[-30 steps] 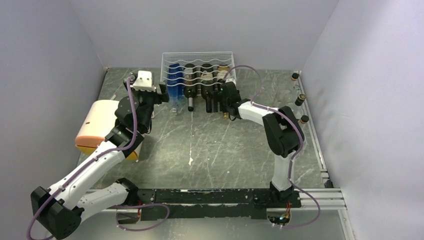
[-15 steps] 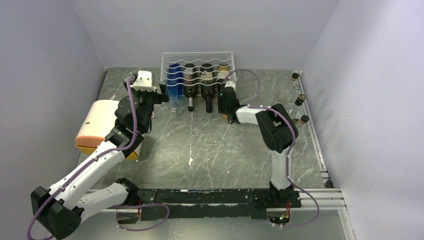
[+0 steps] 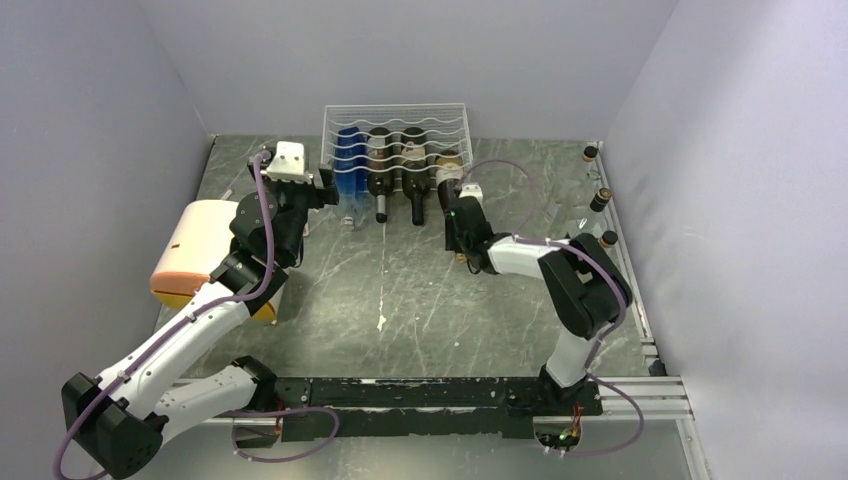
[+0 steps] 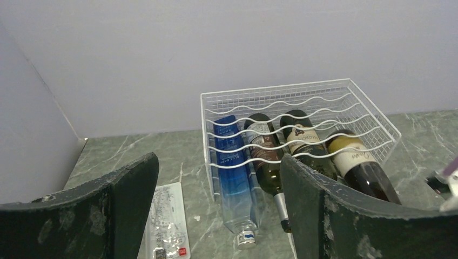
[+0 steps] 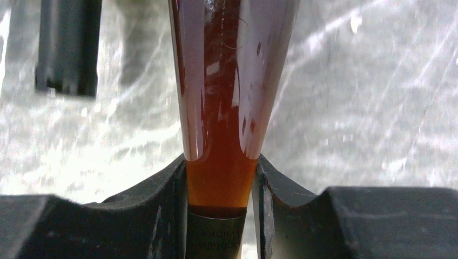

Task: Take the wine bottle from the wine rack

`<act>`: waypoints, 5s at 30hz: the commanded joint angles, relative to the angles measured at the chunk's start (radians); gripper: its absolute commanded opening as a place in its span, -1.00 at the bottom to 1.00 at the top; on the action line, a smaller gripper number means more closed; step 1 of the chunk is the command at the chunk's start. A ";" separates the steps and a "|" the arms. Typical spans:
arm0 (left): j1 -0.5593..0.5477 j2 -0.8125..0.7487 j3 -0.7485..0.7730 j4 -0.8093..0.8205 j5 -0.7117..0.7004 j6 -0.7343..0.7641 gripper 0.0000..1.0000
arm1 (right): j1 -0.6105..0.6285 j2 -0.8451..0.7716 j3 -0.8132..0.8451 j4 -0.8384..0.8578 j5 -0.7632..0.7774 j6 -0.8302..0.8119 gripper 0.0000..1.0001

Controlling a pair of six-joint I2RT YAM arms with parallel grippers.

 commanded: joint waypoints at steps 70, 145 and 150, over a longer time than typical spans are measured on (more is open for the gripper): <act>-0.503 0.393 -0.171 0.132 0.689 0.591 0.83 | 0.046 -0.706 0.141 -1.005 -1.046 -0.144 -1.00; -0.492 0.186 -0.099 0.247 0.413 0.109 1.00 | 0.053 -1.075 0.269 -1.255 0.347 0.383 -1.00; -0.492 0.164 -0.103 0.250 0.305 0.116 0.99 | 0.053 -1.069 0.343 -1.424 0.498 0.457 -1.00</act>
